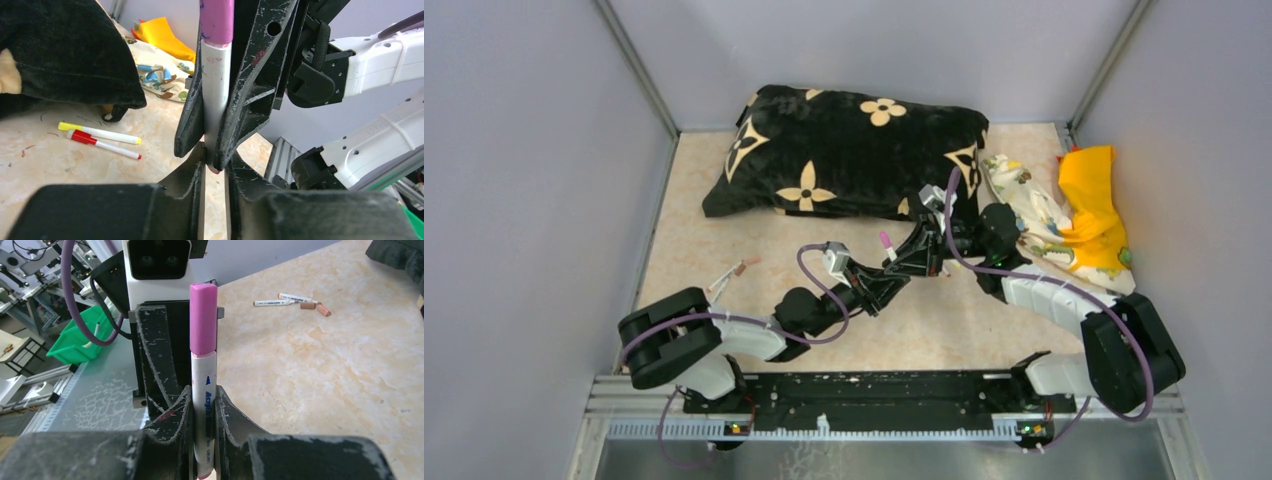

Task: Insert the pens into the pen caps
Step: Press the pen cap onto the pen.

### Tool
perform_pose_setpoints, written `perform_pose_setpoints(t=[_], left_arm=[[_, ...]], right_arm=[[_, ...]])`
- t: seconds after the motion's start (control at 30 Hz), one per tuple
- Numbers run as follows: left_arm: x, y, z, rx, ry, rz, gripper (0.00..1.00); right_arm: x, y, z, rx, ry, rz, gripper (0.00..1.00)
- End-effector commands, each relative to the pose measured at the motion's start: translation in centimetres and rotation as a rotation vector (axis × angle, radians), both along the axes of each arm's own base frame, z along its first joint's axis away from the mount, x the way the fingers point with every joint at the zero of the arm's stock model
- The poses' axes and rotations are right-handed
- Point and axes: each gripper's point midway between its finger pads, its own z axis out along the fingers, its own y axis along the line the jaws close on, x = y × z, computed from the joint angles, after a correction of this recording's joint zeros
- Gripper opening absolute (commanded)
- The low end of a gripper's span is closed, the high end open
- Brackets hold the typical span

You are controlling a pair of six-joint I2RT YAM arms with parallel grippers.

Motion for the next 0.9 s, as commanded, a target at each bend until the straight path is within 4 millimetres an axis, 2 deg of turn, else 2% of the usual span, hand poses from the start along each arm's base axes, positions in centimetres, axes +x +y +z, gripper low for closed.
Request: perform_pose_setpoints(t=[0.0,0.17,0.3,0.37,0.47,0.53,0.67,0.73,0.87], left_arm=[[-1.0,0.9,3.2,-0.104,-0.053,-0.034,0.29],[-4.2,1.5,0.4,-0.039,-0.02,-0.176,0.6],[-5.7,2.9,-1.4,0.011,0.015,-0.218,0.69],[-5.7,3.5,-1.5,0.034,0.009,-0.204,0.75],[-5.1,4.1,0.0,0.06,-0.026,-0.157,0.86],[-4.1,4.5,1.3,0.086,-0.03,-0.099,0.98],[-2.1,5.9,5.1,0.077,-0.067,0.023,0.99],[-1.1,6.1,6.2,0.078,-0.051,0.035,0.99],[1.4,6.1,6.9,0.04,0.084,-0.013,0.98]], right_arm=[[-1.0,0.1,0.2,0.006,-0.008,0.05,0.0],[-0.6,-0.1,0.3,0.002,-0.002,0.039,0.0],[-0.5,-0.1,-0.5,-0.044,0.015,0.058,0.0],[-0.6,-0.1,-0.9,-0.065,0.014,0.08,0.0],[-0.8,-0.1,-1.2,-0.075,0.006,0.109,0.0],[-1.0,-0.2,-1.3,-0.079,-0.002,0.127,0.0],[-1.1,-0.3,-1.5,-0.086,-0.01,0.143,0.0],[-1.2,-0.3,-1.6,-0.086,-0.01,0.147,0.0],[-1.3,-0.3,-1.6,-0.086,-0.011,0.157,0.0]])
